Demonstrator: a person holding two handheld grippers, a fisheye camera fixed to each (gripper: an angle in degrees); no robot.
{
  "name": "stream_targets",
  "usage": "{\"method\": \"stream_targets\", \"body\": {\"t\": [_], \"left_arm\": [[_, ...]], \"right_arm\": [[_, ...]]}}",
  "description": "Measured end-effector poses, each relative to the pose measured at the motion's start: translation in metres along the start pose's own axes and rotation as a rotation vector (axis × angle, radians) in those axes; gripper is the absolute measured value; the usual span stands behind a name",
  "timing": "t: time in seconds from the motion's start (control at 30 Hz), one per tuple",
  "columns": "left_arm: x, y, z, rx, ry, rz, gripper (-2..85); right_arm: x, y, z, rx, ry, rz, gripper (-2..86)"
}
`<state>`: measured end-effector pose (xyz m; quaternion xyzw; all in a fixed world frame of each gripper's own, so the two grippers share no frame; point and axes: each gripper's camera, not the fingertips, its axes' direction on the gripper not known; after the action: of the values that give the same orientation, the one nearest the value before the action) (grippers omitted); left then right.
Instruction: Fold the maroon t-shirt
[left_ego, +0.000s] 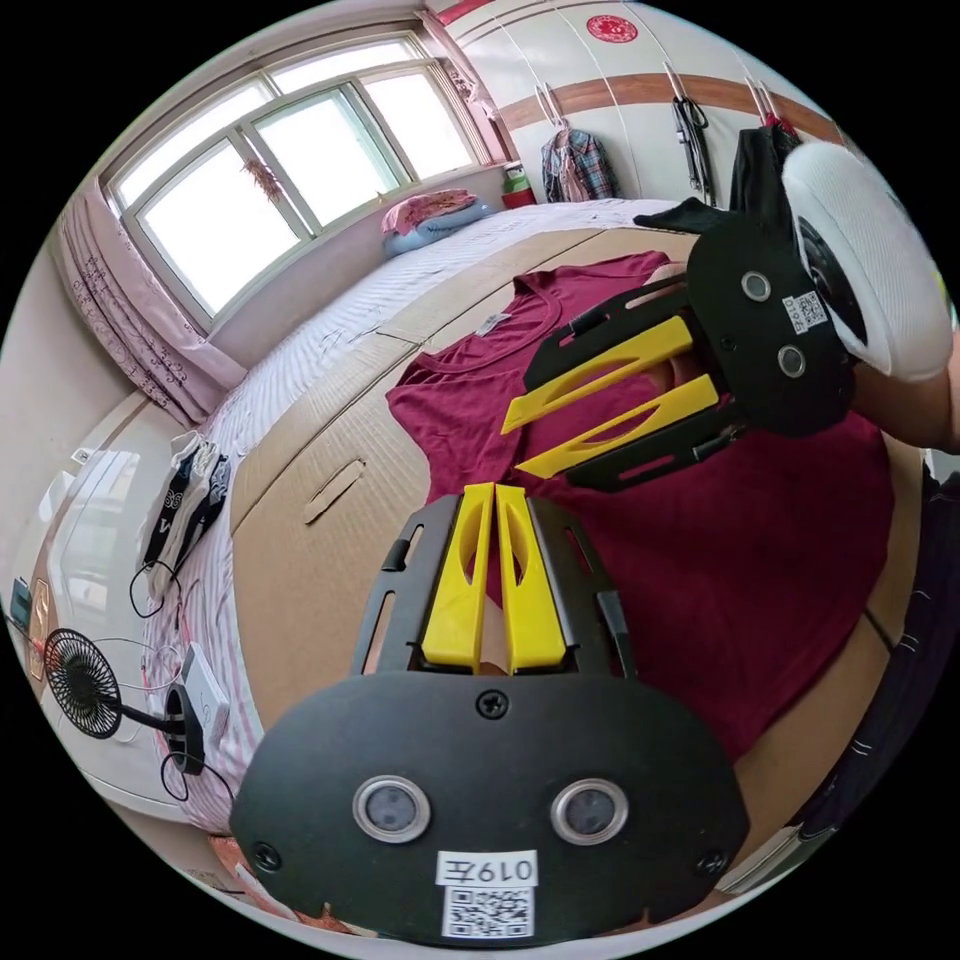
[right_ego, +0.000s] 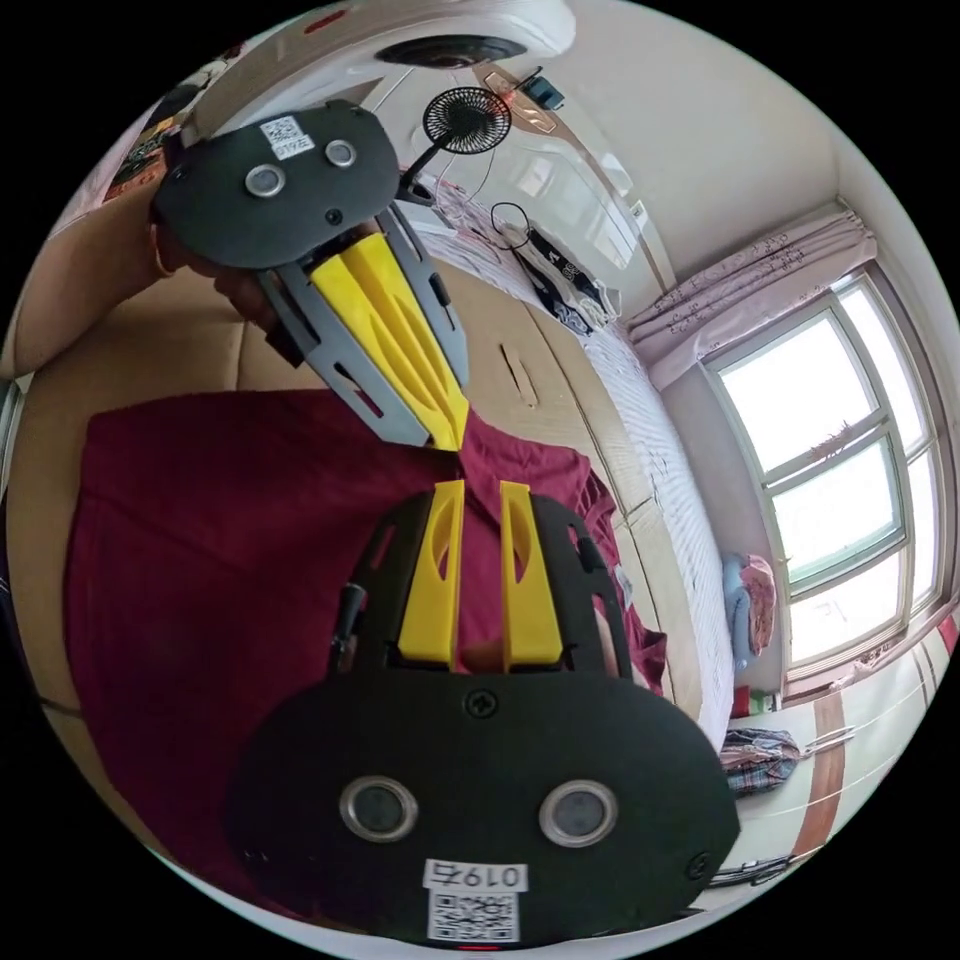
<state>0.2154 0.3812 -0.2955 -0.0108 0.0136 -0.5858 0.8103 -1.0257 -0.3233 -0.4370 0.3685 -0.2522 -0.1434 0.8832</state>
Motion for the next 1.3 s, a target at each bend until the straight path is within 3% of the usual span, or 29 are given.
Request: {"method": "stream_targets", "body": {"t": [0.37, 0.63, 0.7, 0.8, 1.0, 1.3], "left_arm": [[-0.053, 0.028, 0.028, 0.006, 0.019, 0.012, 1.1], [-0.144, 0.046, 0.055, -0.003, 0.004, -0.236, 2.6], [-0.164, 0.05, 0.081, -0.09, 0.062, -0.266, 4.4], [-0.198, 0.058, 0.103, -0.105, 0.244, -0.355, 7.9], [-0.266, 0.075, 0.137, -0.13, 0.416, -0.506, 8.0], [-0.296, 0.082, 0.178, -0.168, 0.482, -0.516, 3.0]], "right_arm": [[-0.049, -0.014, 0.05, -0.037, 0.034, -0.042, -0.5], [-0.095, -0.021, 0.078, -0.067, 0.146, -0.141, -1.0], [-0.101, -0.021, 0.083, -0.069, 0.163, -0.151, -1.0], [-0.107, -0.021, 0.092, -0.073, 0.174, -0.161, -1.0], [-0.118, -0.021, 0.107, -0.077, 0.201, -0.172, -1.0], [-0.13, -0.021, 0.129, -0.088, 0.245, -0.207, -1.0]]}}
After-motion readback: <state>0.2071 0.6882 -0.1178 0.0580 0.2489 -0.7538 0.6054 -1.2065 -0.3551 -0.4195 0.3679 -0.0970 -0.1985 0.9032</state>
